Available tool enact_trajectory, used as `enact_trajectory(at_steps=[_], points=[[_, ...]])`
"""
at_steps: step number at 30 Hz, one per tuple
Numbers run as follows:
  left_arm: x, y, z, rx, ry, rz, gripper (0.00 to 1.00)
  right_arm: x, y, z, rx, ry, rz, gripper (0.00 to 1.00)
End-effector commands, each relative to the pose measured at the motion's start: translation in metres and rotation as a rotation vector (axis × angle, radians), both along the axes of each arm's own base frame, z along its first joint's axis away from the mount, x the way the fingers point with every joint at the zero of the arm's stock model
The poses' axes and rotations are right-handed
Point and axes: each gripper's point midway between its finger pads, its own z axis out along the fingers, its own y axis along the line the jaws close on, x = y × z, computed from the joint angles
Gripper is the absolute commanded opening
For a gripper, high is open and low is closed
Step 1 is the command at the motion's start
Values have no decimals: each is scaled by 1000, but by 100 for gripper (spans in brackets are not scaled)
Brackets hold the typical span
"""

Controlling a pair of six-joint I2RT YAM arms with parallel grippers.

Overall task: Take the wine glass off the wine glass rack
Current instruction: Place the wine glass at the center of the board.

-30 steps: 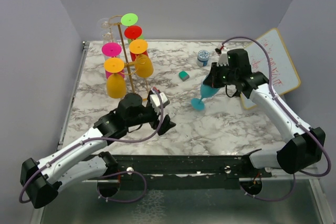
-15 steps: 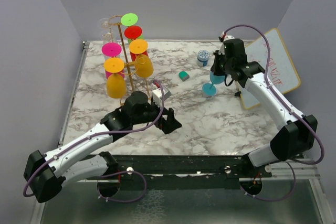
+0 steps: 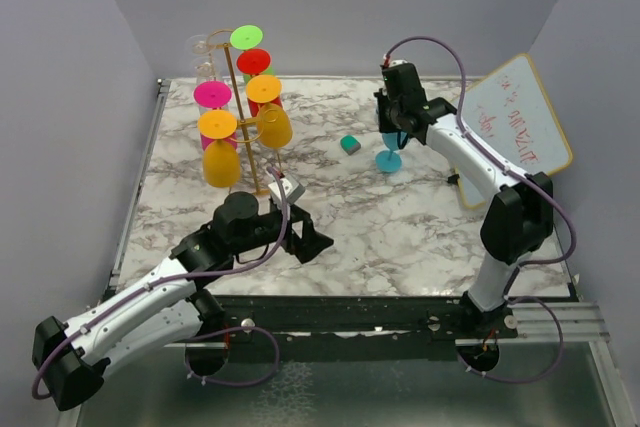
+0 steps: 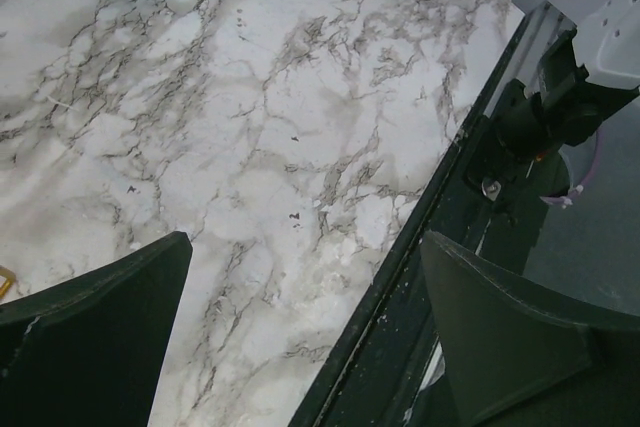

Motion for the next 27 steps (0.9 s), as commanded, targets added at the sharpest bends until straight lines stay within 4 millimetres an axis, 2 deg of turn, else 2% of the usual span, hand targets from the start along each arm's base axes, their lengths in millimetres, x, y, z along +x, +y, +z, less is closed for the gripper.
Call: enact_trajectory(at_steps=[1, 6, 13, 22, 23, 25, 27], points=[[-1, 5, -2, 5, -68, -12, 99, 18, 9, 14, -59, -72, -2, 0], [-3, 3, -5, 6, -56, -30, 99, 30, 11, 1, -121, -74, -7, 1], [-3, 2, -5, 2, -55, -31, 99, 53, 28, 2, -119, -116, 50, 1], [-7, 1, 3, -34, -101, -60, 99, 50, 41, -19, -69, -51, 84, 1], [-9, 0, 4, -33, -106, -76, 99, 50, 40, -20, -70, -49, 79, 1], [-14, -2, 5, -41, -113, -109, 99, 50, 40, -19, -70, -47, 76, 13], [-15, -3, 5, -47, -114, -119, 99, 50, 39, -17, -70, -48, 76, 21]])
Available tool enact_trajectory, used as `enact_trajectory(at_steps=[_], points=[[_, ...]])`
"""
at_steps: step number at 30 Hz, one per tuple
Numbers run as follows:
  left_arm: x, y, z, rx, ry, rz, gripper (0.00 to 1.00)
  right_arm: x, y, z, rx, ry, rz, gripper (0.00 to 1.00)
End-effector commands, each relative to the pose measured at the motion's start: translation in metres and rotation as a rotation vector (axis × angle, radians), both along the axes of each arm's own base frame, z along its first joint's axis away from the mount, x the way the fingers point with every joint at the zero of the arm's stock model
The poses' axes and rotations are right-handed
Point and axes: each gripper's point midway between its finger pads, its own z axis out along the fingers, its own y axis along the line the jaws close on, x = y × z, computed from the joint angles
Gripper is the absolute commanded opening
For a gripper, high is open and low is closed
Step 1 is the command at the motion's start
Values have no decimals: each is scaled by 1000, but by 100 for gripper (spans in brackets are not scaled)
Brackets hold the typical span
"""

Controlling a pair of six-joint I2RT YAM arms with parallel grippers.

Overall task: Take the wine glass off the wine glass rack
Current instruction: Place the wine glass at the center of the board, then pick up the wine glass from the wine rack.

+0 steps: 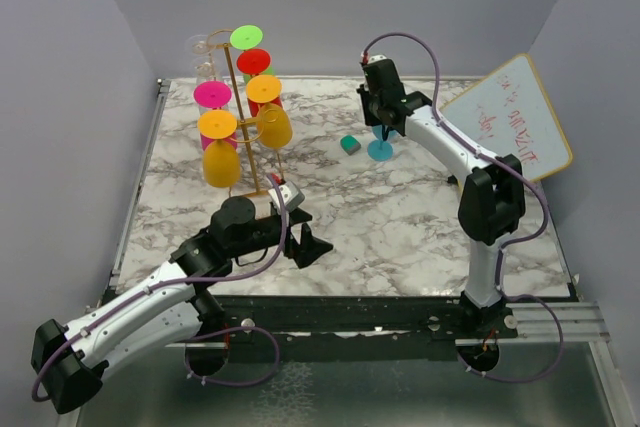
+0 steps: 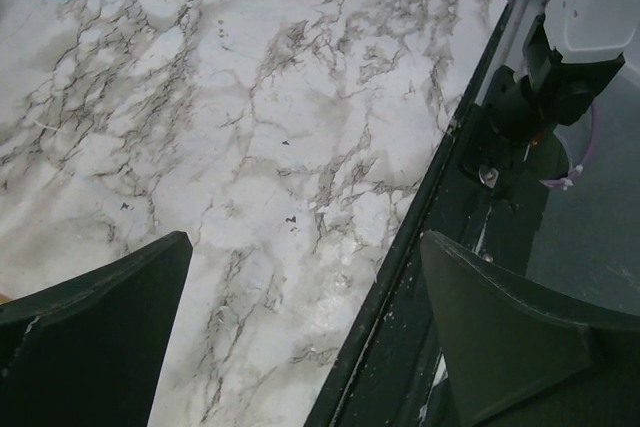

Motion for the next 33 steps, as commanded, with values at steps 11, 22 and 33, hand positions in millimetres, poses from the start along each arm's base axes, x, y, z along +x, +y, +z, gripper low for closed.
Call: enact_trajectory(at_steps=[11, 22, 33], points=[[-8, -3, 8, -31, -53, -63, 99, 5, 8, 54, 43, -56, 25, 67], [-4, 0, 8, -31, -73, -35, 99, -40, 66, 122, 514, -161, 239, 100], [0, -1, -5, -2, -34, -18, 99, -94, 122, 170, 919, -23, 510, 94]])
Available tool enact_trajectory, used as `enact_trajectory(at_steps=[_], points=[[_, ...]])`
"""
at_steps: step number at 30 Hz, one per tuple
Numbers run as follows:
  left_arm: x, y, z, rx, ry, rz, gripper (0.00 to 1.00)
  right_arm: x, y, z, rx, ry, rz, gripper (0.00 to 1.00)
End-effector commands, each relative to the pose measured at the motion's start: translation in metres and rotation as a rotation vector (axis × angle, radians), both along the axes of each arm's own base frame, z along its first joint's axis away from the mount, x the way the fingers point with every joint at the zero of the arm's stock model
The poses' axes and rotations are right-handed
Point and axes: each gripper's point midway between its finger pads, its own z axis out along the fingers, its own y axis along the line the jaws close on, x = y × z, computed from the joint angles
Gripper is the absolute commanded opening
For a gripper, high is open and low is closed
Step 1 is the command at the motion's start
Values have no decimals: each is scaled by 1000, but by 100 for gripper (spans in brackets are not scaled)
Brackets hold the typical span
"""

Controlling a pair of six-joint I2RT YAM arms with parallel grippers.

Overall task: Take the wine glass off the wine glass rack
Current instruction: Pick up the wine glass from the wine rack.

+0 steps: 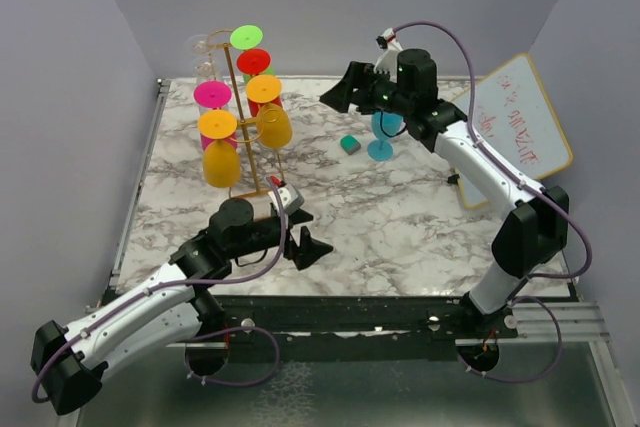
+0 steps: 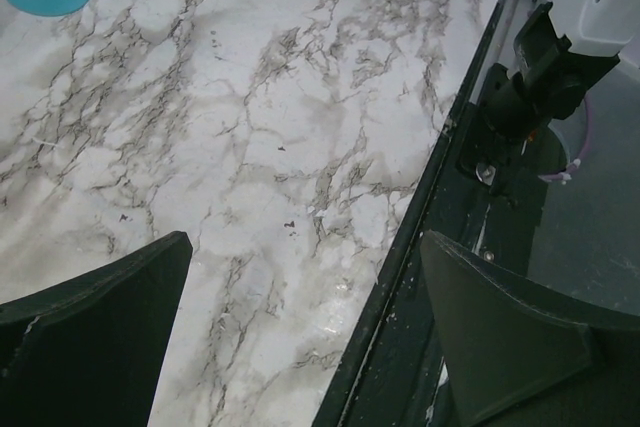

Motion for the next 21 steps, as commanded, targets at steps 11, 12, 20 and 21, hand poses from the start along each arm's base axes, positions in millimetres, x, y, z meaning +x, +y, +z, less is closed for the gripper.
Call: enact_trajectory(at_steps=[11, 12, 20, 21], points=[[22, -8, -45, 158, 138, 70, 99, -29, 74, 71, 460, 80, 369, 76], [20, -9, -45, 158, 139, 63, 99, -27, 76, 71, 467, 83, 374, 74], [25, 1, -38, 133, 76, 111, 99, -17, 105, 72, 457, 105, 381, 71], [27, 3, -38, 134, 68, 126, 99, -17, 107, 73, 465, 111, 387, 69]])
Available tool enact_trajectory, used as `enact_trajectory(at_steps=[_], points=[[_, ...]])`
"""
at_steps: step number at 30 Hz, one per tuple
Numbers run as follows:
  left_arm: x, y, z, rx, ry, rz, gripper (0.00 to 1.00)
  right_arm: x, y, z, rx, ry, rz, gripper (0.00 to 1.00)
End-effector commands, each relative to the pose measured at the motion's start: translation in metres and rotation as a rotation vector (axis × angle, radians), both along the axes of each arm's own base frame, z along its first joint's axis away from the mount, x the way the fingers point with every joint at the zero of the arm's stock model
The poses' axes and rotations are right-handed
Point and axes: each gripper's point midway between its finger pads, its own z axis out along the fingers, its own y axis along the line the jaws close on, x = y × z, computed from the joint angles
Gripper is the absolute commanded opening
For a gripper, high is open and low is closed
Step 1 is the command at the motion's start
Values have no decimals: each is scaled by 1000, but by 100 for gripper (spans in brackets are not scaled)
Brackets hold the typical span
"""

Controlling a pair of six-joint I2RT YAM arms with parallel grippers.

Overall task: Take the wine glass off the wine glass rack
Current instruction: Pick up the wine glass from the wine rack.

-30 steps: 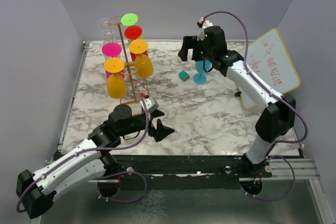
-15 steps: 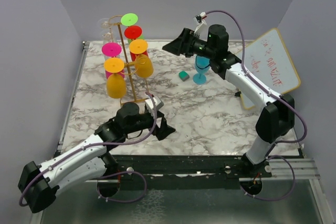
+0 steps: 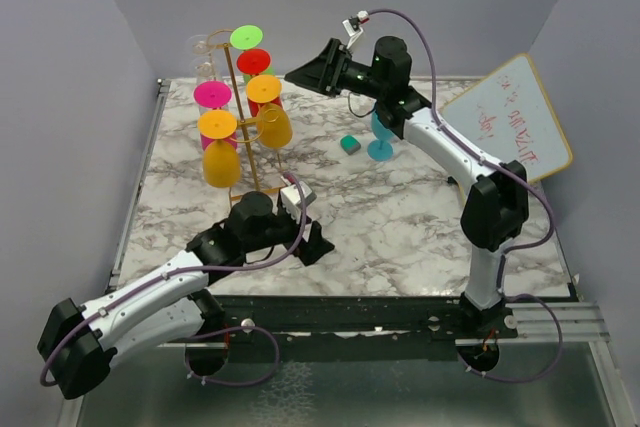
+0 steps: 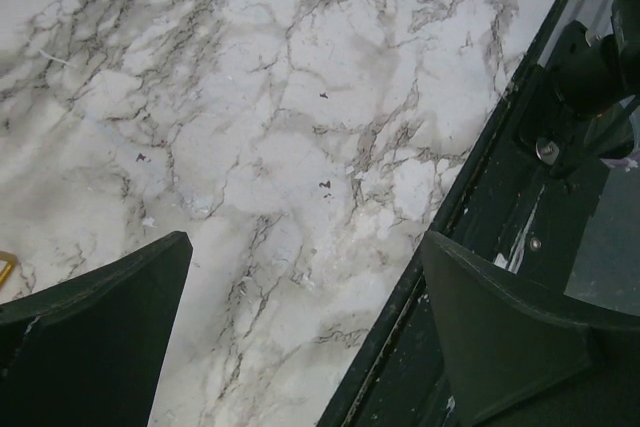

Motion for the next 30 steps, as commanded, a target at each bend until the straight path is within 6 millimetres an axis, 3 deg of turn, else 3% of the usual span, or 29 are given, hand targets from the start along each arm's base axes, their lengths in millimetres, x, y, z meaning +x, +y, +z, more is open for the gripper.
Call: enact_trajectory(at_steps=[1, 10, 17, 20, 30], points=[[12, 7, 12, -16, -67, 67, 99, -7, 18, 9, 34, 14, 65, 67], [10, 5, 11, -17, -54, 58, 99, -5, 40, 2, 17, 37, 102, 54], [13, 8, 11, -16, -52, 88, 99, -8, 41, -2, -1, 53, 105, 51], [15, 9, 12, -10, -52, 99, 99, -9, 41, -4, -6, 58, 107, 37], [14, 8, 9, -7, -43, 94, 99, -12, 42, -6, -4, 68, 122, 33]])
